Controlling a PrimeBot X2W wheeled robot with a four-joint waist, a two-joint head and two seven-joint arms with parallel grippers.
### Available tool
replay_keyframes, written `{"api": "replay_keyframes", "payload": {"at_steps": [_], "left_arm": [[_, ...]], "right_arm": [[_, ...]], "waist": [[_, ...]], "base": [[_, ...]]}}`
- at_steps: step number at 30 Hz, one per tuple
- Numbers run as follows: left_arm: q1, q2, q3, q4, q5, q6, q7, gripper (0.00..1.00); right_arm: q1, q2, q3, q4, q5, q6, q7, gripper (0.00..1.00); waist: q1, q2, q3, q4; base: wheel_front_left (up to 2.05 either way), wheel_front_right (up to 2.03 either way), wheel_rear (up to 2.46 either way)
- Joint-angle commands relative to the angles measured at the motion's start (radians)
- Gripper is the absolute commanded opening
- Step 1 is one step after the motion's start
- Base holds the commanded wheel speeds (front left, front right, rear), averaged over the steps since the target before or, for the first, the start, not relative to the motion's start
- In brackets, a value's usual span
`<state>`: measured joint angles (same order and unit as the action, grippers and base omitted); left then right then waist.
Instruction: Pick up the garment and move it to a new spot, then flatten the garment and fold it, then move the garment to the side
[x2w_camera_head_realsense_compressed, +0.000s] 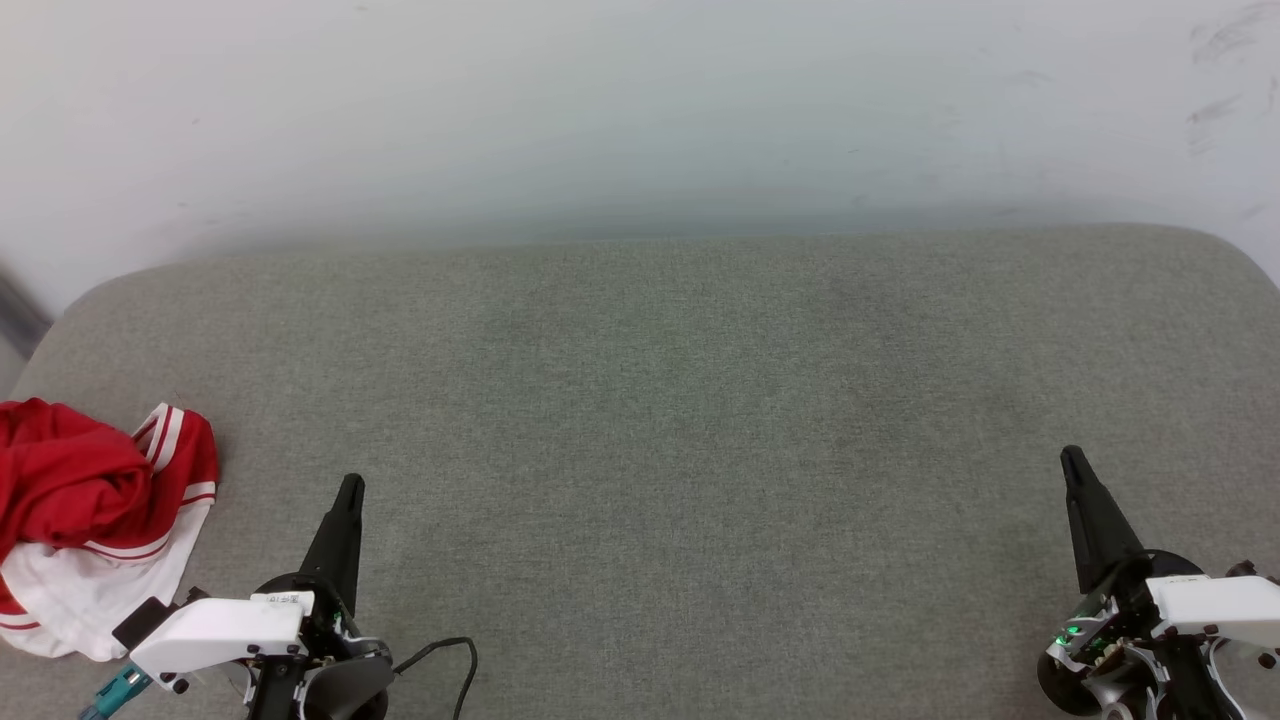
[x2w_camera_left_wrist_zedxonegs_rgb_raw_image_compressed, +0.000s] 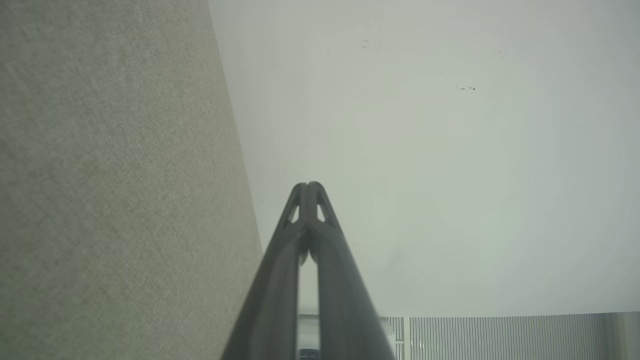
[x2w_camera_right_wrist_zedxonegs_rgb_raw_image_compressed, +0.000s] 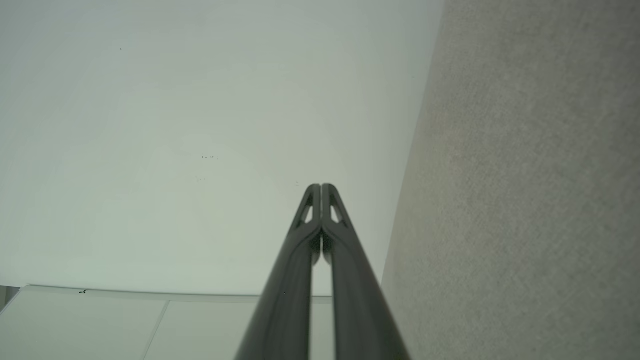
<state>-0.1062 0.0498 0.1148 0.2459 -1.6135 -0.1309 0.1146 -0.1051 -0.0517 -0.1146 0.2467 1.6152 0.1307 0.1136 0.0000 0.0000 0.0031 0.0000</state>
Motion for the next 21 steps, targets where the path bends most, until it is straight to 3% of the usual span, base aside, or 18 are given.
{"api": "replay_keyframes", "payload": {"at_steps": [1,21], "left_arm": [[-0.007,-0.001,0.001,0.0,0.002,-0.002,0.002,0.0],[-0.007,-0.001,0.002,0.0,0.002,-0.002,0.002,0.0]], "right_arm": [[-0.009,0.003,0.0,0.001,-0.005,0.0,0.0,0.0],[-0.009,0.003,0.0,0.001,-0.005,0.0,0.0,0.0]], "waist": [[0.0,0.0,0.0,0.0],[0.0,0.0,0.0,0.0]], "base": [[0.0,0.0,0.0],[0.0,0.0,0.0]]}}
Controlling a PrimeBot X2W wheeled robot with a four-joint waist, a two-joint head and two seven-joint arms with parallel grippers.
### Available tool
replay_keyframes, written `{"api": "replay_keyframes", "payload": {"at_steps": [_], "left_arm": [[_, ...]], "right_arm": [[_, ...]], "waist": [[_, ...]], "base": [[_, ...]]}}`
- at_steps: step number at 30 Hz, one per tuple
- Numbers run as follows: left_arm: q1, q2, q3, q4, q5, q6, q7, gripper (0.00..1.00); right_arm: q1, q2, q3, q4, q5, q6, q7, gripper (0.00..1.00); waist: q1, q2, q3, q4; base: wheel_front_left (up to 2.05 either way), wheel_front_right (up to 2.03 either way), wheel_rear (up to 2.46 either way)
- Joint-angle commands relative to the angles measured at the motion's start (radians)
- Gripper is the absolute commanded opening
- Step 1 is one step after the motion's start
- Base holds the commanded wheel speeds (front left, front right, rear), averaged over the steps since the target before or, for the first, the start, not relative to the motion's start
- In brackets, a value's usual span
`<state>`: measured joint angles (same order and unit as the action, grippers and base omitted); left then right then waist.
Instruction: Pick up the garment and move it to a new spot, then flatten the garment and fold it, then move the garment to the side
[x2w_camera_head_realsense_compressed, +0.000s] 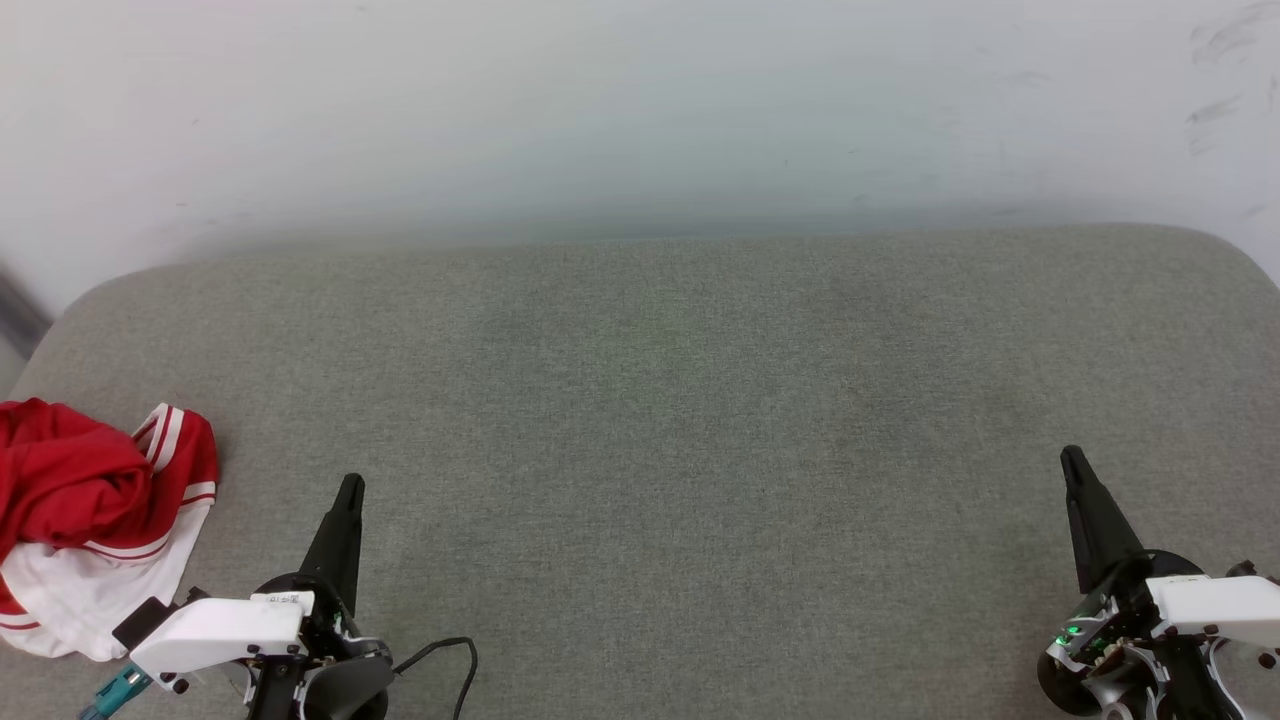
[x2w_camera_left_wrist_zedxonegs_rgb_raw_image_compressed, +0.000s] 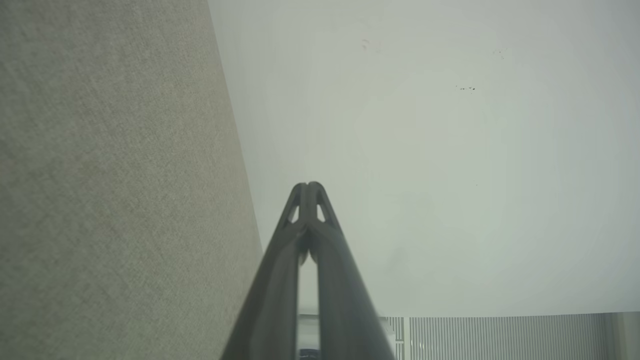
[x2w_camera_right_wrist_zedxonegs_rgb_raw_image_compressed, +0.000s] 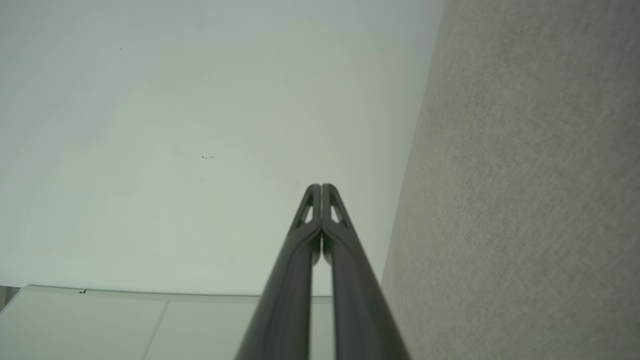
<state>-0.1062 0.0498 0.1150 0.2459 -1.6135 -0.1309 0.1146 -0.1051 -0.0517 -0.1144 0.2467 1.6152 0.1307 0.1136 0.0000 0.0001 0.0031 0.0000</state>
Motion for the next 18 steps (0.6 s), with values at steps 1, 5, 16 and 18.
{"api": "replay_keyframes", "payload": {"at_steps": [1,5,16,18], "left_arm": [[-0.007,-0.001,0.001,0.0,0.002,-0.002,0.002,0.0],[-0.007,-0.001,0.001,0.0,0.002,-0.002,0.002,0.0],[-0.007,-0.001,0.001,0.0,0.002,-0.002,0.002,0.0],[-0.007,-0.001,0.001,0.0,0.002,-0.002,0.002,0.0]], "right_arm": [[-0.009,0.003,0.0,0.001,-0.005,0.0,0.0,0.0],[-0.009,0.003,0.0,0.001,-0.005,0.0,0.0,0.0],[-0.009,0.003,0.0,0.001,-0.005,0.0,0.0,0.0],[-0.009,0.003,0.0,0.001,-0.005,0.0,0.0,0.0]], "waist": [[0.0,-0.0001,0.0,0.0],[0.0,-0.0001,0.0,0.0],[0.0,-0.0001,0.0,0.0],[0.0,-0.0001,0.0,0.0]], "base": [[0.0,0.0,0.0],[0.0,0.0,0.0],[0.0,0.0,0.0],[0.0,0.0,0.0]]}}
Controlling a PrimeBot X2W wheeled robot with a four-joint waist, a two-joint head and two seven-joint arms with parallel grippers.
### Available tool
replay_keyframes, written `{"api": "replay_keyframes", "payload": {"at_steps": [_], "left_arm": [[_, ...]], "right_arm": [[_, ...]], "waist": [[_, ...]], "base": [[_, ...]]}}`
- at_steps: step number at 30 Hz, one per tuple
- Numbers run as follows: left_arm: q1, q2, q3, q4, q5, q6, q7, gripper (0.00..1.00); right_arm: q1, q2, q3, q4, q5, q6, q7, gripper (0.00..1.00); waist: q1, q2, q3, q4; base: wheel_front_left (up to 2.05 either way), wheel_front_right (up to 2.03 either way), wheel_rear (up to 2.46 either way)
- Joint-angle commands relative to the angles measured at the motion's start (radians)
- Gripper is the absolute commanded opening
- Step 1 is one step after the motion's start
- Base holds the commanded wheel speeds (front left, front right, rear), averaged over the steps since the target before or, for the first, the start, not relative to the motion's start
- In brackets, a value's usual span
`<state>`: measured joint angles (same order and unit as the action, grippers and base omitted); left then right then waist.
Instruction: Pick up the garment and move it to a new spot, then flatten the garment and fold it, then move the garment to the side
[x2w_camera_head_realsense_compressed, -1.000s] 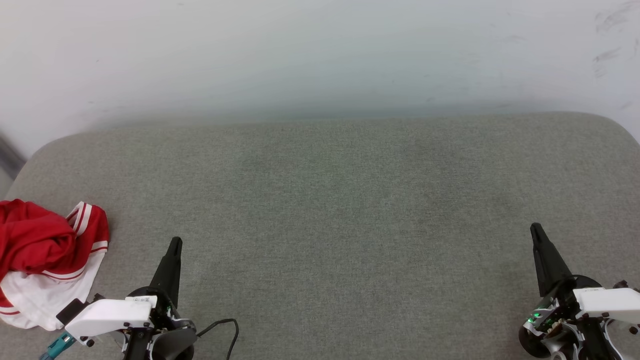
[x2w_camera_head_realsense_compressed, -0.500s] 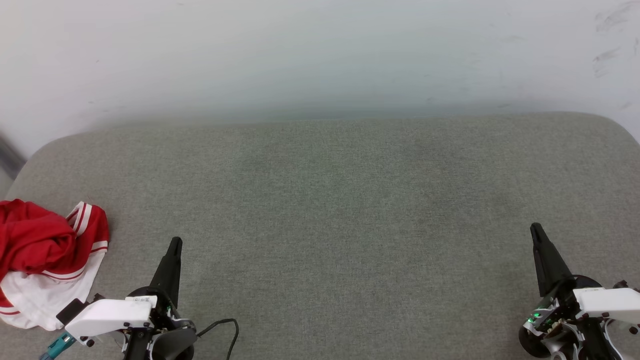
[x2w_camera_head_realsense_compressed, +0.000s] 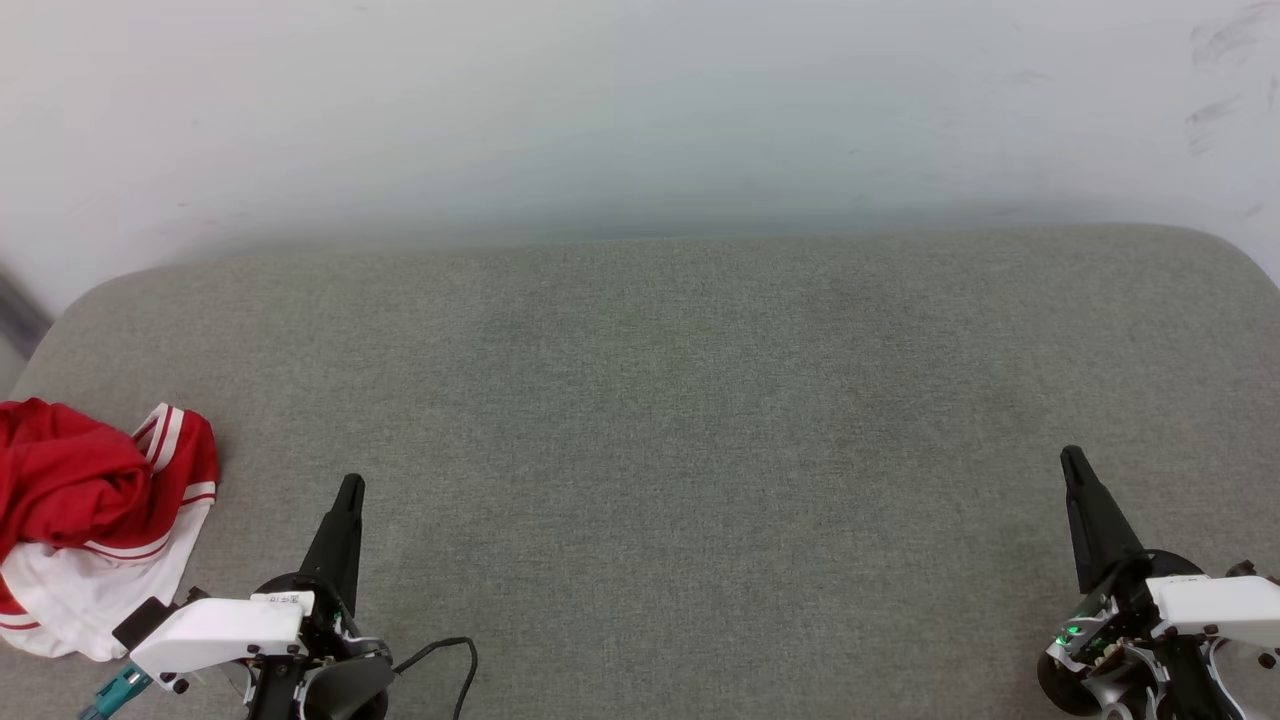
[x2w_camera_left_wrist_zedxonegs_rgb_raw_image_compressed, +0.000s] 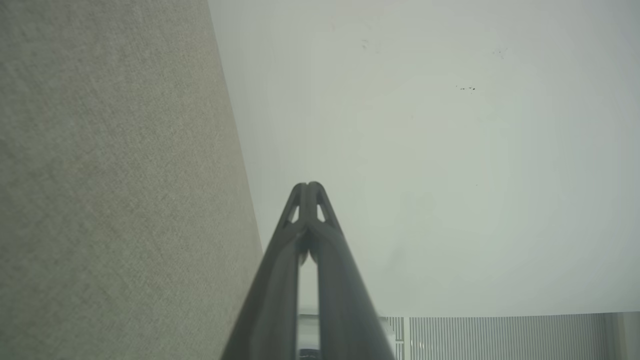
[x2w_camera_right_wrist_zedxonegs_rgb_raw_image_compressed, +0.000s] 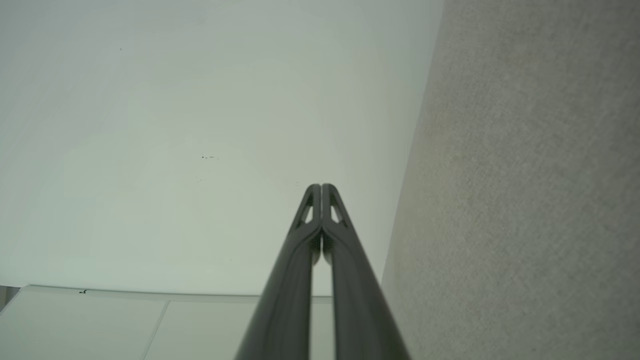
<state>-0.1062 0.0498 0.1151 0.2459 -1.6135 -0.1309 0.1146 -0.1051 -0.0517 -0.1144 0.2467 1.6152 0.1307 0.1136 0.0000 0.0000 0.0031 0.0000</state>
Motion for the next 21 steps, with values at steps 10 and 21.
{"api": "replay_keyframes", "payload": {"at_steps": [10,21], "left_arm": [[0.011,-0.002,-0.016,0.01,-0.001,0.0,-0.01,1.0],[0.001,-0.001,-0.076,-0.055,0.014,0.0,-0.066,1.0]], "right_arm": [[0.018,0.001,0.004,0.006,-0.002,0.0,-0.009,1.0],[0.034,-0.007,0.029,-0.058,-0.032,0.0,-0.059,1.0]], "waist": [[0.0,0.0,0.0,0.0],[0.0,0.0,0.002,0.0]], "base": [[0.0,0.0,0.0],[0.0,0.0,0.0]]}}
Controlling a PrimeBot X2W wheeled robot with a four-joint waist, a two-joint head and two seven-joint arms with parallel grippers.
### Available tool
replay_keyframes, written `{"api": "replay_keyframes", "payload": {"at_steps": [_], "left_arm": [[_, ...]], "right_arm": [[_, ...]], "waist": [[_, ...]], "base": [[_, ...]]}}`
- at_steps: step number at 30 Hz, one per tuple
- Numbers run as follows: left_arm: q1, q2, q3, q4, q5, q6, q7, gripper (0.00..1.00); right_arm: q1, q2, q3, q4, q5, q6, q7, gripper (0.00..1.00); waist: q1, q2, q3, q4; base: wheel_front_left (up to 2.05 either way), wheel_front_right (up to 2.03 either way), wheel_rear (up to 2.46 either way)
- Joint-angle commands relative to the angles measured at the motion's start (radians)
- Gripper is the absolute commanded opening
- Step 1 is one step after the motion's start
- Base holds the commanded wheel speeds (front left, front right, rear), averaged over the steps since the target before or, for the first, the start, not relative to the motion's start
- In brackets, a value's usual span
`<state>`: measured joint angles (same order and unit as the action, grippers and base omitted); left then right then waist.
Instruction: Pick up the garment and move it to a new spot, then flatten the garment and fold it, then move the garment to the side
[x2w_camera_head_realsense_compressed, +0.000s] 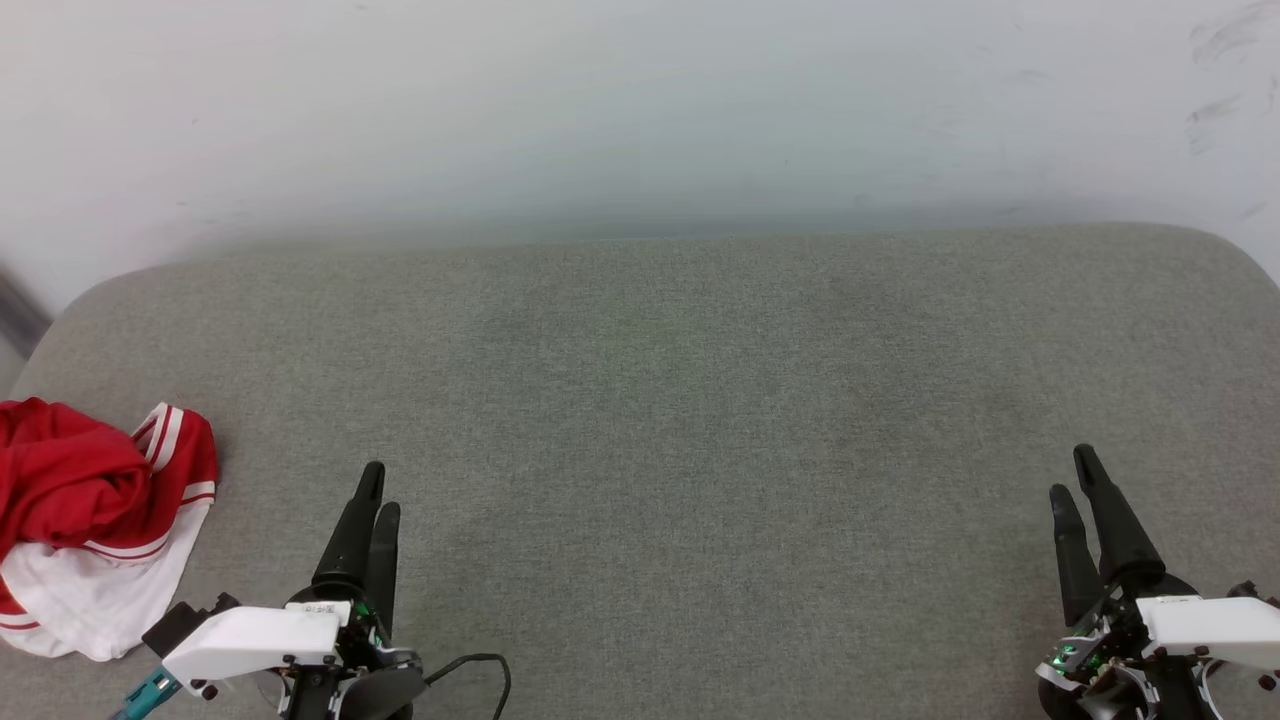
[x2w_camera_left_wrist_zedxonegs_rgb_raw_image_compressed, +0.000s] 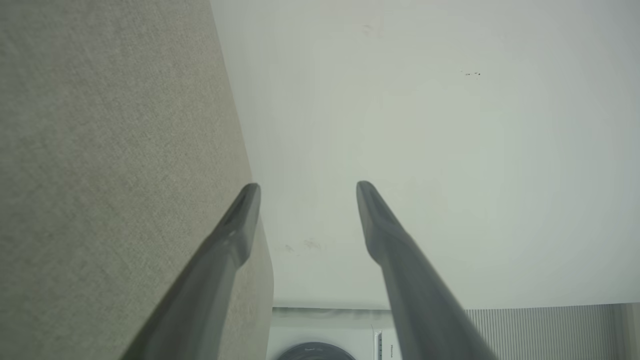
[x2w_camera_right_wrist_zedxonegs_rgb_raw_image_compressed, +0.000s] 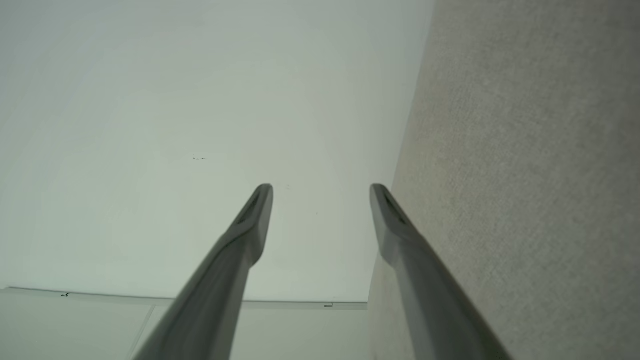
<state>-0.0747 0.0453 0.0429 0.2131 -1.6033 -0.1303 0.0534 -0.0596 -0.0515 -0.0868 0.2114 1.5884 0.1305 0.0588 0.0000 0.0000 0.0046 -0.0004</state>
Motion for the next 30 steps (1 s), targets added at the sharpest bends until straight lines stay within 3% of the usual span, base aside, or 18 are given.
{"api": "replay_keyframes", "payload": {"at_steps": [1,12,30], "left_arm": [[-0.031,0.004,-0.008,-0.028,0.009,0.0,-0.01,1.0],[-0.029,0.005,-0.013,-0.083,0.141,0.0,-0.059,1.0],[-0.026,0.006,-0.044,-0.13,0.595,0.0,-0.125,1.0]], "right_arm": [[-0.01,-0.009,0.005,-0.029,-0.013,0.0,-0.009,1.0],[0.002,-0.031,0.031,-0.069,-0.149,0.0,-0.063,1.0],[-0.003,-0.025,0.054,-0.149,-0.605,0.0,-0.096,1.0]], "waist": [[0.0,0.0,0.0,0.0],[0.0,0.0,0.0,0.001],[0.0,0.0,-0.003,0.002]], "base": [[0.0,0.0,0.0],[0.0,0.0,0.0],[0.0,0.0,0.0]]}}
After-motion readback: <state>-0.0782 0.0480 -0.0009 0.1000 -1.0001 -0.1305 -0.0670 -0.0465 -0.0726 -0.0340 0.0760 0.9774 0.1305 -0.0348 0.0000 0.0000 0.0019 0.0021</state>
